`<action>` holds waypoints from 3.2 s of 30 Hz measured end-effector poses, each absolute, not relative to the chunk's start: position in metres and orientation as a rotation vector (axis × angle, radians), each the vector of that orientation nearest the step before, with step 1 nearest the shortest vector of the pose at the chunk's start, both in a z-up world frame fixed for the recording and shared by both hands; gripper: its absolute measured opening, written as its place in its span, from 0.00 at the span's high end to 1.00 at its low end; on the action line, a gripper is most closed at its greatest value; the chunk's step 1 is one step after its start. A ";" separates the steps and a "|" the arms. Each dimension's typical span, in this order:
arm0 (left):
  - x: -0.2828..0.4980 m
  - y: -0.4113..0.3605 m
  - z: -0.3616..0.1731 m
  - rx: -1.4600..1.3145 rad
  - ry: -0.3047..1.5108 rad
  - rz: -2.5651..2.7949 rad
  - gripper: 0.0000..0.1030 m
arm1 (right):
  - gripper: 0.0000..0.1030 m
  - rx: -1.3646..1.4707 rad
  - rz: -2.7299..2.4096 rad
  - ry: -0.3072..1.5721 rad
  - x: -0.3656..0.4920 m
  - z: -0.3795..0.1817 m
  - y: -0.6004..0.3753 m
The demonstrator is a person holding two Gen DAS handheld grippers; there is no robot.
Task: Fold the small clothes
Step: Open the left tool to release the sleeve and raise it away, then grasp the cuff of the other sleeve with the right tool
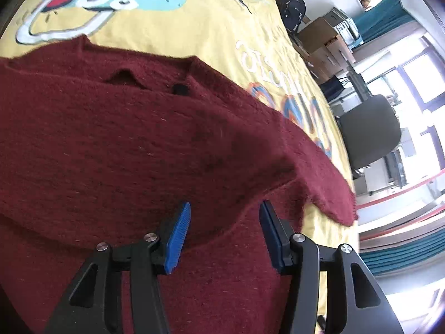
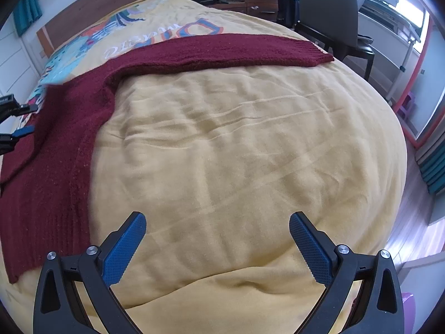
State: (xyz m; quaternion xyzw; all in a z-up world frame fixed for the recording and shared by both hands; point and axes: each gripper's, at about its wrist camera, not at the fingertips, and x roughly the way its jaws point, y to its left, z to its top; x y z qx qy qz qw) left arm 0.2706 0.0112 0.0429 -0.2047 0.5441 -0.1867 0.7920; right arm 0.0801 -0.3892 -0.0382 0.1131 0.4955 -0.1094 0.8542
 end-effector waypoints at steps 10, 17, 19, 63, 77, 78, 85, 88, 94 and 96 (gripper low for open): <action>0.256 0.011 0.000 -0.231 1.239 -0.178 0.55 | 0.00 0.260 -0.241 1.032 0.079 -0.037 -0.395; 0.248 -0.009 0.014 -0.213 1.227 -0.280 0.52 | 0.00 0.252 -0.219 1.028 0.082 -0.035 -0.394; 0.244 -0.007 0.022 -0.201 1.207 -0.264 0.51 | 0.00 0.255 -0.218 1.025 0.084 -0.034 -0.396; 0.199 0.060 0.038 -0.118 1.161 -0.009 0.50 | 0.00 0.677 -0.151 0.956 0.213 -0.068 -0.532; 0.186 0.084 0.029 -0.119 1.207 0.042 0.50 | 0.00 0.821 -0.259 0.842 0.265 -0.072 -0.611; 0.185 0.085 0.030 -0.116 1.205 0.047 0.50 | 0.00 0.820 -0.266 0.844 0.270 -0.072 -0.611; 0.179 0.099 0.032 -0.121 1.206 0.076 0.50 | 0.08 0.735 -0.319 0.880 0.287 -0.072 -0.611; 0.177 0.101 0.032 -0.121 1.206 0.075 0.50 | 0.23 0.718 -0.353 0.893 0.292 -0.073 -0.616; 0.172 0.110 0.032 -0.152 1.196 0.069 0.50 | 0.72 0.735 -0.348 0.916 0.299 -0.073 -0.630; 0.170 0.115 0.032 -0.168 1.192 0.070 0.50 | 0.87 0.760 -0.301 0.924 0.302 -0.072 -0.635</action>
